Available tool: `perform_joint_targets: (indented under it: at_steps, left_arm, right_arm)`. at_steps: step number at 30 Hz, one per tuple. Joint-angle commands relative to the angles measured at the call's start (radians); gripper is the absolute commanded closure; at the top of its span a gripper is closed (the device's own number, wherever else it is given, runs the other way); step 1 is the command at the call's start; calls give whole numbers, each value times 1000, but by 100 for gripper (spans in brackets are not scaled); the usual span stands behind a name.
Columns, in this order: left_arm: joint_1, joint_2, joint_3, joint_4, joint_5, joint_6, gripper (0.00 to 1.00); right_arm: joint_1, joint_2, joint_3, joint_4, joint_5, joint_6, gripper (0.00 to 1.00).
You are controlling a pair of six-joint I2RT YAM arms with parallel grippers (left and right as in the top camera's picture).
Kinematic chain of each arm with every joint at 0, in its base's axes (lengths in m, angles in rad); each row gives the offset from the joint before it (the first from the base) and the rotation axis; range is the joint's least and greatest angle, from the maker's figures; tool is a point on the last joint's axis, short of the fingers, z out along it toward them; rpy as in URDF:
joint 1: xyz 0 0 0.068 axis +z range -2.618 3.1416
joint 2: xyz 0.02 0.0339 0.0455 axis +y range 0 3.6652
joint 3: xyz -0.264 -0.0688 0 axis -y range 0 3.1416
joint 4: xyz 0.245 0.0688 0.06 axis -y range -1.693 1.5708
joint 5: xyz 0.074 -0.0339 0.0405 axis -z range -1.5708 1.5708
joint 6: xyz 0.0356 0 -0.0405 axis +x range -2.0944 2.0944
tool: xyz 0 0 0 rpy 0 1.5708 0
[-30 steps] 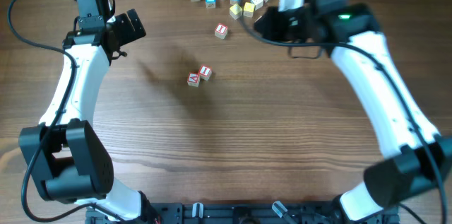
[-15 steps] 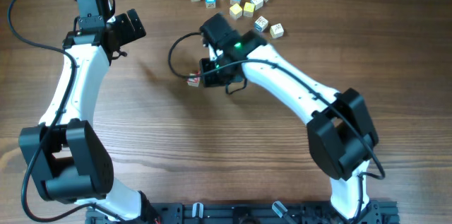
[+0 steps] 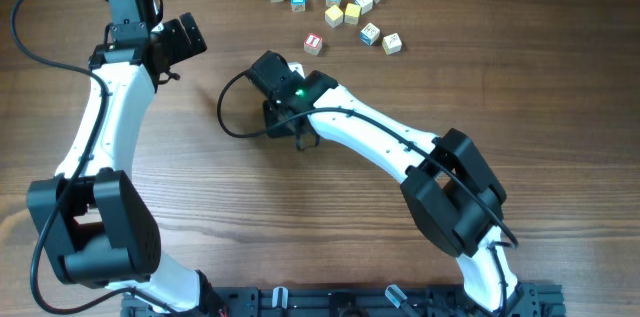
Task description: Form a circle
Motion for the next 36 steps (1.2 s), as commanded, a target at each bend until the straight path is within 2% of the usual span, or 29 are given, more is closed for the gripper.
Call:
perform_joint_targets:
  at_steps: [1, 7, 15, 36]
  left_arm:
    - [2, -9, 5, 0, 1, -9, 0]
    - [2, -9, 5, 0, 1, -9, 0]
    - [2, -9, 5, 0, 1, -9, 0]
    - [2, -9, 5, 0, 1, -9, 0]
  right_arm:
    - [7, 26, -41, 45, 34, 18, 96]
    - [7, 26, -124, 182, 34, -12, 96]
    - [7, 26, -135, 233, 34, -10, 96]
    - [7, 26, -143, 214, 39, -8, 96]
